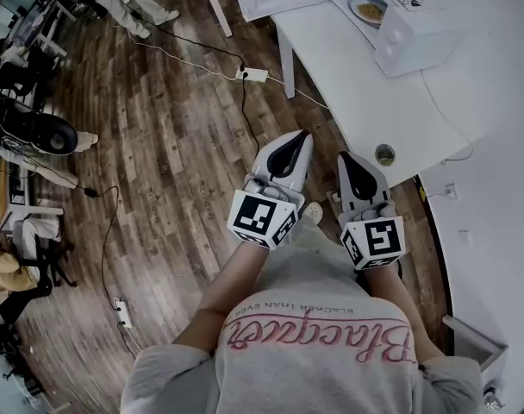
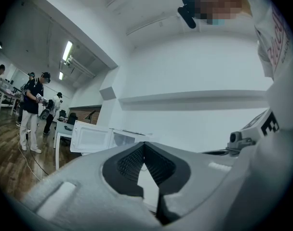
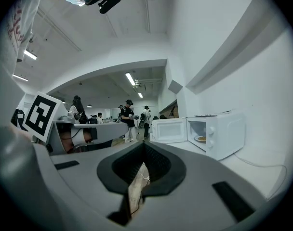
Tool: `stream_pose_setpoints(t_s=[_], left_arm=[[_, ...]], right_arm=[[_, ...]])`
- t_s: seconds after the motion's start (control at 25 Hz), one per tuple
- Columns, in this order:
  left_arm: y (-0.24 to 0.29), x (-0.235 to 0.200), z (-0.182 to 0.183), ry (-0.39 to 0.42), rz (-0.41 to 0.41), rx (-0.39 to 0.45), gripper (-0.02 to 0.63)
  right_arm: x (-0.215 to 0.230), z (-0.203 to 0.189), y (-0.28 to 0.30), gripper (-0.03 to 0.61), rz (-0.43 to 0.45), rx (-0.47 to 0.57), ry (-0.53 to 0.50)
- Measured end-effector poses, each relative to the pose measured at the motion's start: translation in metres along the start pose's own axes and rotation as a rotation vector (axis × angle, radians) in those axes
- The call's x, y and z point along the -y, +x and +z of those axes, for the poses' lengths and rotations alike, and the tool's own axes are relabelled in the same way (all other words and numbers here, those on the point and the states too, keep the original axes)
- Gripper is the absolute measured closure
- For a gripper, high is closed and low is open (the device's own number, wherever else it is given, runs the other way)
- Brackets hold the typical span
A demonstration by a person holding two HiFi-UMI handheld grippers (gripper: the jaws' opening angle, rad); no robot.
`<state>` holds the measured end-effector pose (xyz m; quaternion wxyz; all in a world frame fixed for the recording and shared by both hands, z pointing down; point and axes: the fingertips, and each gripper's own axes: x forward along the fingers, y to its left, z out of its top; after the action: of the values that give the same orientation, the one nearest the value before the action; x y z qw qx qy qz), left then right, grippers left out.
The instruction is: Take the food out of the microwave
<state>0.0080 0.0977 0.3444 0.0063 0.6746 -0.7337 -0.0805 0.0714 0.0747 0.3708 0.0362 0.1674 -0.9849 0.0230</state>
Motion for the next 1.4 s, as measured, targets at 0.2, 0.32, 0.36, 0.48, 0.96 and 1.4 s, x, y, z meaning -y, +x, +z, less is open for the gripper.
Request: stream_pose_setpoints(t_s=[0.2, 0.32, 0.36, 0.48, 0.96, 1.4], left_arm=[[0.036, -0.026, 0.001, 0.003, -0.004, -0.004, 0.609], [0.06, -0.038, 0.002, 0.006, -0.013, -0.006, 0.609], [0.068, -0.041, 0.002, 0.008, -0.016, -0.006, 0.607], [0.088, -0.053, 0.001, 0.015, -0.021, -0.007, 0.609], [0.134, -0.083, -0.019, -0.016, -0.033, -0.047, 0.609], [0.202, -0.114, -0.03, -0.046, -0.149, -0.086, 0.609]], right_arm=[[0.029, 0.01, 0.039, 0.569, -0.018, 0.011, -0.001], [0.046, 0.018, 0.061, 0.569, -0.022, 0.022, -0.002], [0.05, 0.019, 0.068, 0.569, -0.022, 0.025, -0.003], [0.062, 0.02, 0.09, 0.569, -0.016, 0.022, -0.005], [0.102, 0.008, 0.127, 0.569, -0.055, -0.011, 0.024], [0.135, 0.005, 0.172, 0.569, -0.152, -0.032, 0.031]])
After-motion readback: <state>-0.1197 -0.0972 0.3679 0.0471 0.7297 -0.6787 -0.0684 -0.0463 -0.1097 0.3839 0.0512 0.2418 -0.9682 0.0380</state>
